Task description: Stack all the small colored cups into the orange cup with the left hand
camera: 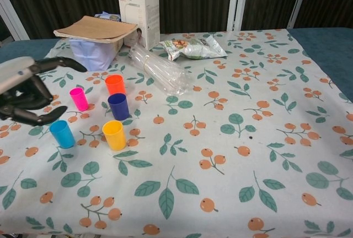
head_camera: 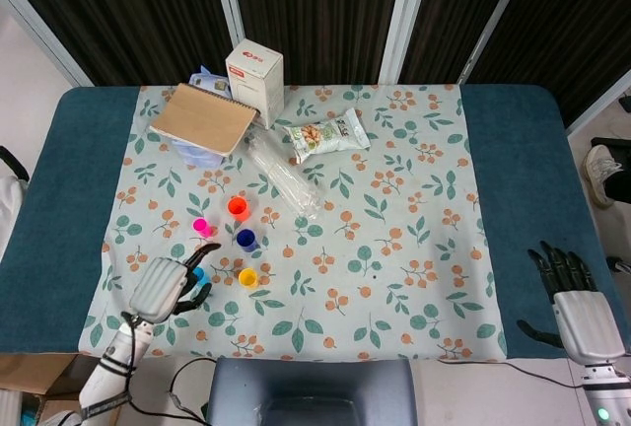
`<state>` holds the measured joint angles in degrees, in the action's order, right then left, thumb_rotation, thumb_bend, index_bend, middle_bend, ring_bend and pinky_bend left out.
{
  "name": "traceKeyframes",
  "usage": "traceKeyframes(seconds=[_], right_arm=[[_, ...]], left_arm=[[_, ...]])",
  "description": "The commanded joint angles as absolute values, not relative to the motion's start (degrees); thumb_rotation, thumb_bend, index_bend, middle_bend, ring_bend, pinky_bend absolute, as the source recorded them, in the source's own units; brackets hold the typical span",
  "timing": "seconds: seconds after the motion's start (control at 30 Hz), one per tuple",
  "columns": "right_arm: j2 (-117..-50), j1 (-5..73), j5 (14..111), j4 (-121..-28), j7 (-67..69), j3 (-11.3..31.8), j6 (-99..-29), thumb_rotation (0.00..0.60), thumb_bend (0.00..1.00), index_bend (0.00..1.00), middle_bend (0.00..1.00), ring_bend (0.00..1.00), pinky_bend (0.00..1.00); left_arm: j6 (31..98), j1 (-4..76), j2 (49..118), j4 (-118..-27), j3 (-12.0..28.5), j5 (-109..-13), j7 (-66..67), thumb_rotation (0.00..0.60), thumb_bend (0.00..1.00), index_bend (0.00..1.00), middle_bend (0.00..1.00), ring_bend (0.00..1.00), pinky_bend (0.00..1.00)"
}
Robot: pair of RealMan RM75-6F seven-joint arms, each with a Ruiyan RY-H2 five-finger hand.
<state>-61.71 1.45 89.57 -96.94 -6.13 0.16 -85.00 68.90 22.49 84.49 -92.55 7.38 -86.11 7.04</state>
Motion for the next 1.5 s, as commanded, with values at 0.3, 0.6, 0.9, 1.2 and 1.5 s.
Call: traceKeyframes(seconds=[0.3,0.6,0.9,1.2,1.5], right_arm=[[-60.8,1.3,89.1,-96.9,-4.3,0.5,-85.4,0.600,0.20,0.00,0.00,0.00,0.00],[-60.4,1.2,88.8,-96.7,-3.5,0.7,-85.7,0.600,0.20,0.00,0.00,0.00,0.00],[-60.4,0.9,89.2,-96.7,-3.2,0.6,-86.2,0.600,0.20,0.00,0.00,0.00,0.00],[-60.2,0.8,89.3,-96.4,-2.6,0.6,-86.5,0.600,0.20,0.00,0.00,0.00,0.00],[-60.1,0.5,89.7,-96.3,-2.2,0.4,-87.0,0.600,0.20,0.00,0.00,0.00,0.00]], left_arm=[[59.8,34.5,98.7,-83.8,17.7,-64.0,24.6,0.600,0.39,0.29,1.00,1.00,1.00],[59.4,36.5,100.1,-80.0,17.1,-60.8,25.3,0.600,0.38,0.30,1.00,1.00,1.00],[58.9,37.5,100.1,-79.7,16.0,-58.2,26.5,0.600,0.38,0.29,1.00,1.00,1.00],[58.8,38.6,100.9,-77.4,15.7,-57.0,25.7,0.600,0.38,0.39,1.00,1.00,1.00],[58.7,39.4,101.7,-75.6,15.6,-56.6,24.3,0.600,0.37,0.49,1.00,1.00,1.00]])
